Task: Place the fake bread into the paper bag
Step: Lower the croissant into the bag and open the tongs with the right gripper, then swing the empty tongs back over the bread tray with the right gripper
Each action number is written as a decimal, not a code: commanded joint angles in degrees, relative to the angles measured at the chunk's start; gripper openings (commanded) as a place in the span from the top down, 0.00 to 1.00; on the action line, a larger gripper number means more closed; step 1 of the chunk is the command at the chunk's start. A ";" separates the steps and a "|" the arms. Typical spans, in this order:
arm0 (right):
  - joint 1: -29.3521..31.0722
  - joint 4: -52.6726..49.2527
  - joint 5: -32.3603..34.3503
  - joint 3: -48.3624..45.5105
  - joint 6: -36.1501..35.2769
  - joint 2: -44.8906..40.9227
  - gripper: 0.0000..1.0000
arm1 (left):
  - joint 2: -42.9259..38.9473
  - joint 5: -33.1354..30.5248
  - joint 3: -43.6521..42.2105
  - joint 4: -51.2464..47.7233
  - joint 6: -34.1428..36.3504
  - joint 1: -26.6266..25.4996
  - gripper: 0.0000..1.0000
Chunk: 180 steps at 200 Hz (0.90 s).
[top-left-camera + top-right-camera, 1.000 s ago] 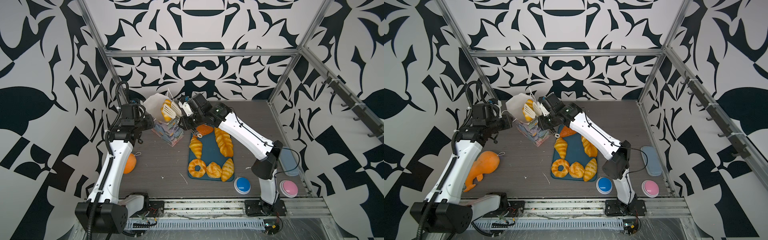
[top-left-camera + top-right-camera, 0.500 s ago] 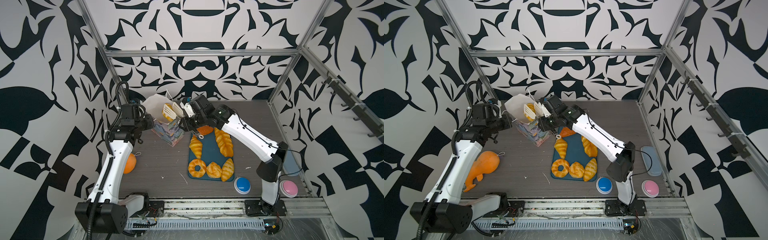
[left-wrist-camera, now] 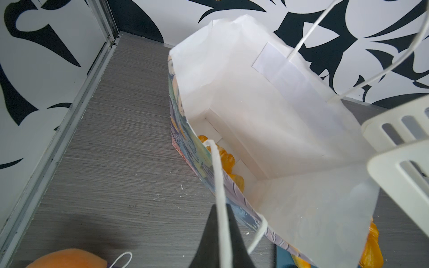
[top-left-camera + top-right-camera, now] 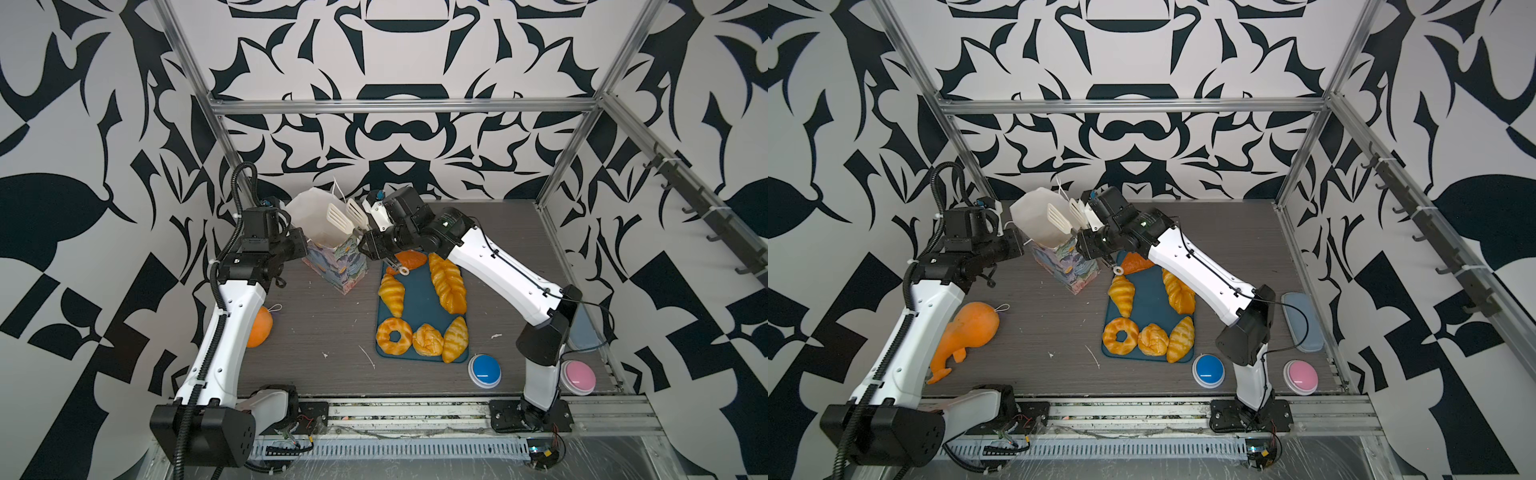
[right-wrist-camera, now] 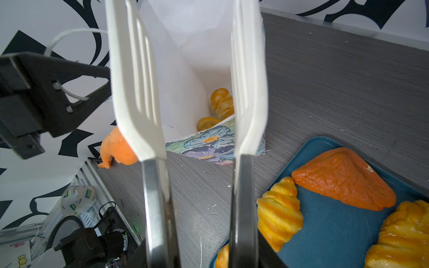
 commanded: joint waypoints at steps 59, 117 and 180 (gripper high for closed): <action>-1.98 2.52 3.76 -4.43 -1.03 -11.04 0.51 | -0.79 -1.44 -0.25 -1.28 -0.22 0.85 0.97; -5.90 3.12 5.48 -14.51 -0.21 -19.59 0.51 | -0.26 -0.49 -0.16 -1.09 -0.33 0.87 0.96; -10.26 1.83 4.82 -23.94 0.81 -25.17 0.51 | -0.27 0.27 -0.34 -0.93 -0.42 0.87 0.94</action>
